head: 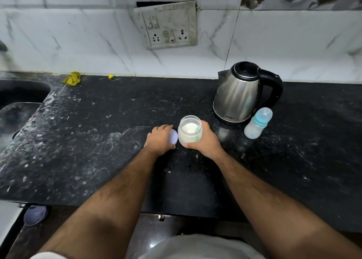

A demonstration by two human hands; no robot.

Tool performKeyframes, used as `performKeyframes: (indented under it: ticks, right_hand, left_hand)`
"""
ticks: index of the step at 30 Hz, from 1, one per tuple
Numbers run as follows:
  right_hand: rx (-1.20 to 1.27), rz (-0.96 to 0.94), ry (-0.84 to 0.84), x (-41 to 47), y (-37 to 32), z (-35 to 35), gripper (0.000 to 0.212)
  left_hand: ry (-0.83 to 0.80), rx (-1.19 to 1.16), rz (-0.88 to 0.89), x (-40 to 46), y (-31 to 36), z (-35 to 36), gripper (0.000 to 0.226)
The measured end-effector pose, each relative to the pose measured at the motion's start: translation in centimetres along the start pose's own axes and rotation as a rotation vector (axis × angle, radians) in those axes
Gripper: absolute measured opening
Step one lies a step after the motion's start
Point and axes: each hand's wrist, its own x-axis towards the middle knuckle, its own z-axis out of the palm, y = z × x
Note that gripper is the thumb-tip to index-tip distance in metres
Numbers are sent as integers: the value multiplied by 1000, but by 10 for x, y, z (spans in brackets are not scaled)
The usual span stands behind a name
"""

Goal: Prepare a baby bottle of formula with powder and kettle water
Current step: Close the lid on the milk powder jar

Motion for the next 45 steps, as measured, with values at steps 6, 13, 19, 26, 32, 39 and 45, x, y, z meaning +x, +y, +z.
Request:
performKeyframes:
  ticks: [6, 13, 19, 26, 32, 39, 45]
  right_hand:
    - [31, 20, 75, -12, 13, -11, 82]
    - [143, 22, 103, -41, 31, -38, 83]
    - [162, 58, 83, -63, 43, -57, 87]
    - [205, 27, 76, -71, 38, -73, 79]
    - [249, 15, 76, -72, 31, -78, 79]
    - [243, -15, 15, -73, 19, -80, 75]
    - [229, -11, -10, -73, 12, -81, 71]
  left_hand:
    - [37, -51, -9, -1, 3, 2, 83]
    - [72, -947, -163, -3, 36, -2, 58]
    - [-91, -1408, -162, -9, 76, -19, 47]
    - [-104, -1531, 87, -21, 111, -21, 28]
    - [-136, -1469, 151, -35, 118, -18, 47]
    - [-186, -1298, 223, -38, 113, -26, 51]
    - [-183, -1205, 264, -35, 107, -33, 31]
